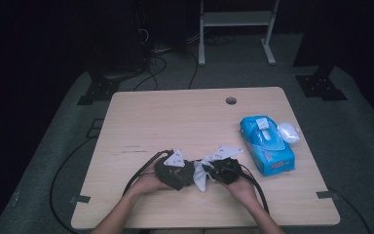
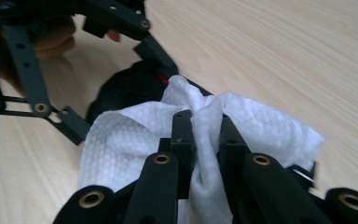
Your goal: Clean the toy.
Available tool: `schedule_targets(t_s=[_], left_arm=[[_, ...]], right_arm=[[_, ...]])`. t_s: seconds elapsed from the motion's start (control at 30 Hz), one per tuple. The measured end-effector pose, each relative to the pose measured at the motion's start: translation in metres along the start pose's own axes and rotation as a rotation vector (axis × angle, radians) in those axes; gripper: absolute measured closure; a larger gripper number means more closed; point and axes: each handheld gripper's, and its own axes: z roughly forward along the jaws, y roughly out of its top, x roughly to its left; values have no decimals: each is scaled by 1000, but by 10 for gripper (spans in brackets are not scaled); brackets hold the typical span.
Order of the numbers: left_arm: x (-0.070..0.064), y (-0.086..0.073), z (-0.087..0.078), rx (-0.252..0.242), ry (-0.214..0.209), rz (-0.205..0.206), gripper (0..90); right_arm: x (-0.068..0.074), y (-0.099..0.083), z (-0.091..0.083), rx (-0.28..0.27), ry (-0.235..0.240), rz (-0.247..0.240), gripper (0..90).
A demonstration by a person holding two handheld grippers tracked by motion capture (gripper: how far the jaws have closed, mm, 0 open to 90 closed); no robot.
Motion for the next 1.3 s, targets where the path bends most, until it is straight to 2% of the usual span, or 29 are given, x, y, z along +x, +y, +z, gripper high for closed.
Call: schedule_targets(t_s=[0.07,0.1,0.17,0.3,0.37,0.4,0.43,0.63,0.7,0.77,0.83,0.87,0.97,1.03,1.1,1.13,1.2,1.3], left_arm=[[0,0,0,4,0,4,241],[0,0,1,6,-2,1,242],[0,-1,0,4,-5,-3,241],[1,-1,-1,-1,-3,-6,241],[2,0,-1,-5,-1,-5,242],[2,0,-1,-6,1,-2,242],[2,1,-1,-4,3,1,241],[2,1,0,-8,6,-6,241],[2,0,-2,-7,7,-5,241],[2,0,-2,-11,10,-9,242],[2,0,-2,-10,9,-3,241],[2,1,-2,-14,7,-5,242],[2,3,0,-12,5,0,242],[2,3,0,-12,4,-2,241],[1,3,0,-17,7,-5,242],[0,3,0,-15,8,-2,242],[1,2,-1,-14,4,-3,241],[1,1,-1,-16,5,-6,242]], right_arm=[[7,1,4,-5,30,-8,801],[11,1,6,-6,42,-30,801],[17,1,8,-2,40,-58,801],[8,-1,3,-5,21,-49,802],[2,-3,-1,-4,-2,-33,802],[1,-4,-3,-8,-1,-8,802],[1,-4,-2,-11,-2,-5,801],[13,2,7,-14,29,-43,801],[10,2,6,-15,25,-44,801],[3,-2,1,-12,-1,-39,801],[-4,-7,-6,-12,-20,-12,801],[-9,-10,-11,-19,-27,16,801],[-12,-13,-15,-18,-37,33,801],[-9,-11,-12,-21,-31,21,800],[-5,-9,-8,-25,-5,16,800],[-2,-7,-6,-22,2,-4,801],[1,-5,-4,-18,5,-12,801],[-3,-6,-6,-12,-8,-12,801]])
